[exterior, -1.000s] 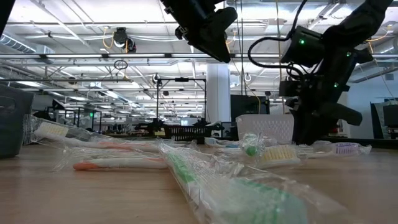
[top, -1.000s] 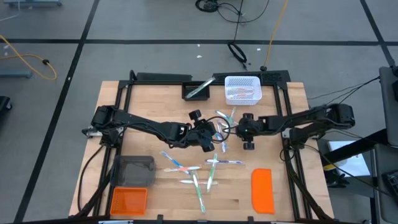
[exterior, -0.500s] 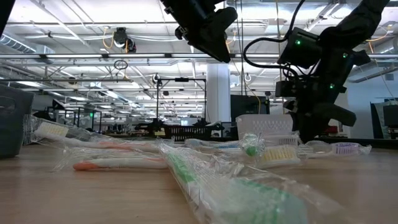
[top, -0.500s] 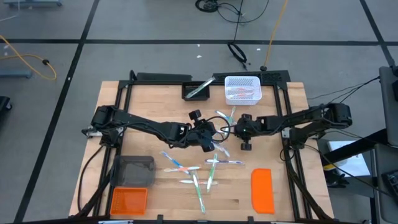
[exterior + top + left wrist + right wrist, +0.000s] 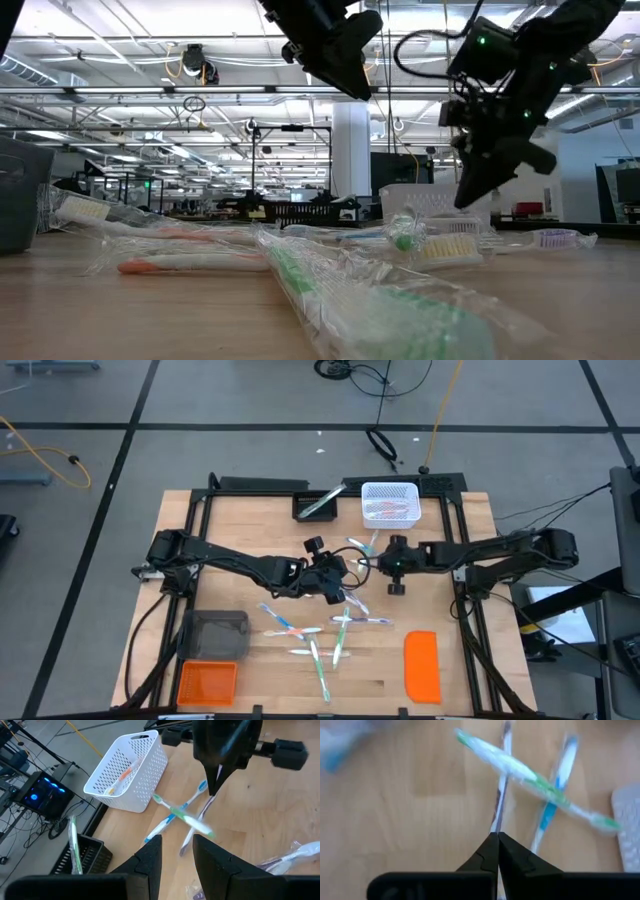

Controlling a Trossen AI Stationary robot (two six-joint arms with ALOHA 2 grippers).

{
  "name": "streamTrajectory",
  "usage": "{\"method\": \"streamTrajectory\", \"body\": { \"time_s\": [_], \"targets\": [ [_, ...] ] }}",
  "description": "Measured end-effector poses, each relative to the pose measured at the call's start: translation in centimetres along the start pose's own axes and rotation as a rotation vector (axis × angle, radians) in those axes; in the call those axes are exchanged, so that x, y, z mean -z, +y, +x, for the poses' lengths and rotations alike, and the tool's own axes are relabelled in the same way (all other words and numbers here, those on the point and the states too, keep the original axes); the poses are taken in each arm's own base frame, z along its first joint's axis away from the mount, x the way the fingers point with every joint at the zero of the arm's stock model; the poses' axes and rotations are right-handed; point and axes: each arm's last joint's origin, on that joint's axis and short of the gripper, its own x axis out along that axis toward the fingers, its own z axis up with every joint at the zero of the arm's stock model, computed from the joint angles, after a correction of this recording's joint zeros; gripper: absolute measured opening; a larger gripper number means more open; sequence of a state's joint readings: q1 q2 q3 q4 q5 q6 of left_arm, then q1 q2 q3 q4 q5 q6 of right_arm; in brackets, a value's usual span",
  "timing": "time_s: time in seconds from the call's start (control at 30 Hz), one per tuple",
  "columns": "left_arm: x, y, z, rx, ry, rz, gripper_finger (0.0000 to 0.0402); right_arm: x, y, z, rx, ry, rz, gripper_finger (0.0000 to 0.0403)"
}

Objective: Pick & Place Toothbrushes
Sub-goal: Put the violet toothbrush into the transparent bin

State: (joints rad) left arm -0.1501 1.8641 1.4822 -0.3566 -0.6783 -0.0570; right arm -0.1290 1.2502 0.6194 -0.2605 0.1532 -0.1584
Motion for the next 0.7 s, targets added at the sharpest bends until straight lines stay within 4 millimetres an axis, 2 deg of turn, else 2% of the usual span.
{"method": "streamTrajectory", "body": {
  "time_s": [0.27,0.7],
  "targets": [
    [-0.2,0.4,0.3,-0.01,-0.009,-0.019,0.0113,-1.6,0.2,-2.4,-0.014,-0.134,-0.026,0.0001],
    [-0.4,1.3,1.0,-0.029,-0.018,-0.039,0.0113,-2.3,0.1,-6.2,-0.013,-0.331,-0.017,0.0]
  ]
}}
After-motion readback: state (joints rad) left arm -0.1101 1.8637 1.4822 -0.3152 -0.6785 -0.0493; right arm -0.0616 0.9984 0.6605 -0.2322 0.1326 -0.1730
